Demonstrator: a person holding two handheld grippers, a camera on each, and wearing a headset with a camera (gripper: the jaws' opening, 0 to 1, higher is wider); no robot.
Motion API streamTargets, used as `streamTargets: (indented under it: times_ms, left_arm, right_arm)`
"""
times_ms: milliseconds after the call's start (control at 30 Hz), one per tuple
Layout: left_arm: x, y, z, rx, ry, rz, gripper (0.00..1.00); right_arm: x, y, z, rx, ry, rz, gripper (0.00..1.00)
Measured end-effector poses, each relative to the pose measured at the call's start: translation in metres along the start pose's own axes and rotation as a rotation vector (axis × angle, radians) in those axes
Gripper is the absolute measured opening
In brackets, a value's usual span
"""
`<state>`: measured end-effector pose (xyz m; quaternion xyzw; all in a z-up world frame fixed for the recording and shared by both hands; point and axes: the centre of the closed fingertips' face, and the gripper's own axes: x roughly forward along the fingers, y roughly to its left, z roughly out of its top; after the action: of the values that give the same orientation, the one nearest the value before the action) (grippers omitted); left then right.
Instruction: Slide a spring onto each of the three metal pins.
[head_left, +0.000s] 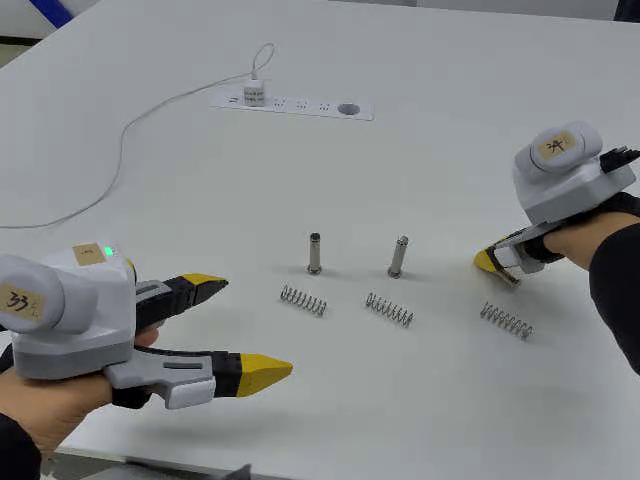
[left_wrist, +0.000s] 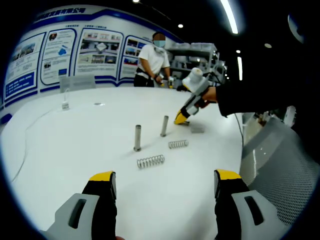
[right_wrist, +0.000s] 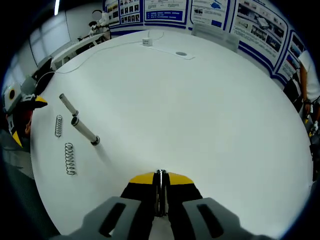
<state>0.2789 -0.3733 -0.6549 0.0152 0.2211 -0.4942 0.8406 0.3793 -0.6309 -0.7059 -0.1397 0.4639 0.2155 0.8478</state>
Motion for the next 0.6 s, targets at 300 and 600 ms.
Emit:
streamTargets:
  times_ms: [300, 600]
  left_arm:
    - [-0.001, 0.0, 0.001, 0.003, -0.001, 0.003, 0.82]
    - [-0.001, -0.001, 0.002, 0.01, -0.006, 0.003, 0.82]
  right_arm:
    - [-0.005, 0.0, 0.001, 0.016, -0.016, -0.029, 0.09]
    - [-0.025, 0.001, 0.004, 0.028, -0.075, -0.034, 0.09]
